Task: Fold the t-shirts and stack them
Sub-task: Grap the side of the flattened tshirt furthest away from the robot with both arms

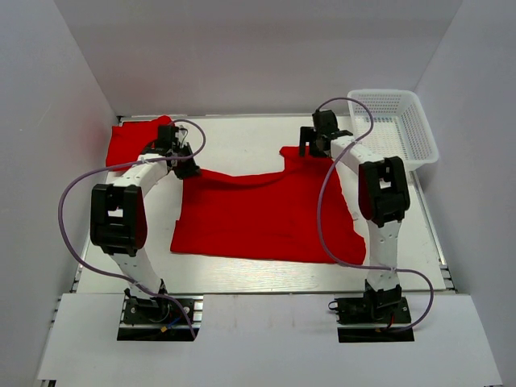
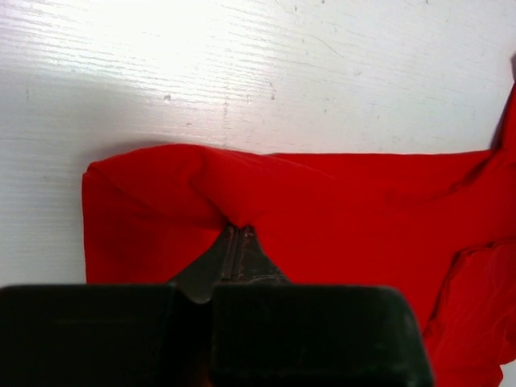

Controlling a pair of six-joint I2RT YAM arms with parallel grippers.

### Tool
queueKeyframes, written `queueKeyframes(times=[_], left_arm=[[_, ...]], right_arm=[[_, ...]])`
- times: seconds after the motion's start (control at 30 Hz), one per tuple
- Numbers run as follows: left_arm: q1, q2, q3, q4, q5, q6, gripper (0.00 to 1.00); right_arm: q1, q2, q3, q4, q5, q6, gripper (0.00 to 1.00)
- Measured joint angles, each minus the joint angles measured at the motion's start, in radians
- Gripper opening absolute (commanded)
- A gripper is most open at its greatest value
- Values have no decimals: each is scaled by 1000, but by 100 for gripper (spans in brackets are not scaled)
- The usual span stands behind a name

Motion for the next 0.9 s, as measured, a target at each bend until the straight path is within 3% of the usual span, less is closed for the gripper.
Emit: queueKeyframes(times=[0.57, 0.73, 0.9], left_arm=[[7, 33, 0, -18, 1, 3, 0], [7, 34, 0, -25, 1, 3, 0], [7, 34, 0, -26, 0, 3, 0]], right_arm=[[-62, 69, 35, -2, -88, 61, 89], [-63, 74, 36, 2, -129, 77, 77], [-62, 80, 36, 8, -154, 82, 43]])
